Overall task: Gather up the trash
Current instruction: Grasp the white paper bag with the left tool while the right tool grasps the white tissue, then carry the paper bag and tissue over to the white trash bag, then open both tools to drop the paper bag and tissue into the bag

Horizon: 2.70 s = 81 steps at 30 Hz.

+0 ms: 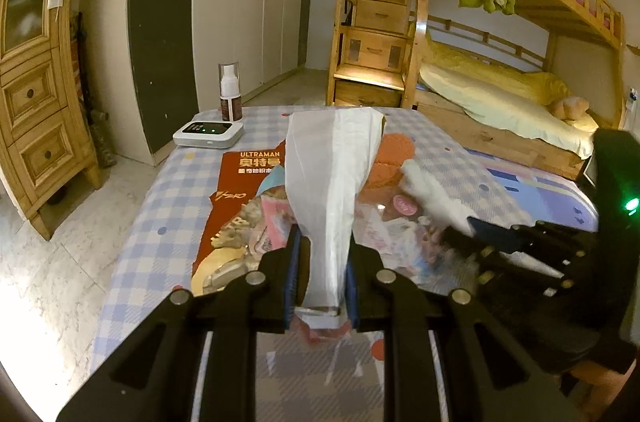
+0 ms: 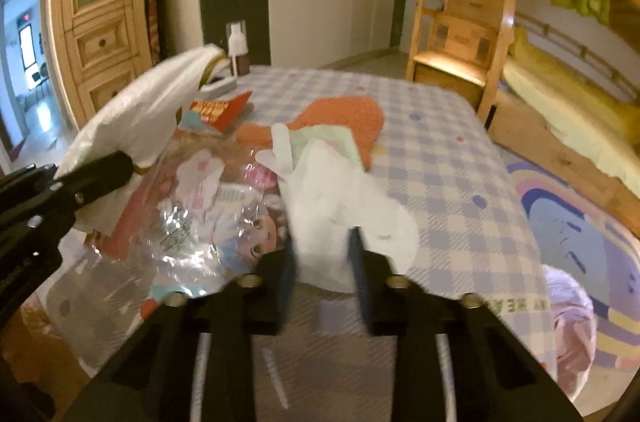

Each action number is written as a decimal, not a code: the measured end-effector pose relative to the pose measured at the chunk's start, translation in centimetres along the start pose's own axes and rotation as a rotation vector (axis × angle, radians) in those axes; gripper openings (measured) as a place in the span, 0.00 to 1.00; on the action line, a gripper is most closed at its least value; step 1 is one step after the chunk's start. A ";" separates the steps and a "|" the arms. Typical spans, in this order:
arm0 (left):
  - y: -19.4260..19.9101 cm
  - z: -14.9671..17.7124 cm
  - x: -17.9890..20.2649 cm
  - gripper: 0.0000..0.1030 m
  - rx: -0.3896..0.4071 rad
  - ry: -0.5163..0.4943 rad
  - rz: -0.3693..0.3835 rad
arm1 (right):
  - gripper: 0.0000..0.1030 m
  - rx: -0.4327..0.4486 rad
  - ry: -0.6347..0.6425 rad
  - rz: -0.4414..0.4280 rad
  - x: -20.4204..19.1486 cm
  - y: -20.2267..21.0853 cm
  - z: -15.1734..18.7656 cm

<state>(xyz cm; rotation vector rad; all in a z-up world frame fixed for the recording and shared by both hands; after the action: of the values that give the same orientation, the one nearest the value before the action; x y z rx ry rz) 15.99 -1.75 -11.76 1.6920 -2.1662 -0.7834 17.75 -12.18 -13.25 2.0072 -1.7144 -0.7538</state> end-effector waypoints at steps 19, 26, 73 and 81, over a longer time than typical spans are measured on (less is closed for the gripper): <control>1.6 0.0 3.0 0.16 0.027 -0.045 0.023 | 0.04 0.108 -0.243 0.045 8.0 8.0 -2.2; 2.8 -2.0 9.1 0.17 0.060 -0.099 0.142 | 0.04 0.100 -0.283 0.069 10.9 10.1 -0.8; -3.8 -7.4 32.2 0.60 -0.035 -0.304 0.467 | 0.26 0.078 -0.654 0.317 33.7 12.7 6.1; 0.5 -7.3 26.9 0.60 0.003 -0.237 0.417 | 0.26 0.150 -0.576 0.241 27.9 16.9 3.1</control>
<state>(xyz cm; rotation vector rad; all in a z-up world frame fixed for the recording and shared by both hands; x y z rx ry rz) 12.08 -29.10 -8.38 1.1287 -2.5561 -0.8910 5.72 -42.43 -9.36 1.7234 -2.3400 -1.2305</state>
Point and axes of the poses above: each gripper's, at about its wrist camera, not at the fingertips, and y roughly against the way its jaws point, x to its right, z to its underside, the point moved 9 cm from there along -y, roughly the way its jaws point, and after that the axes turned 11 degrees about -y, right-handed, at the moved point
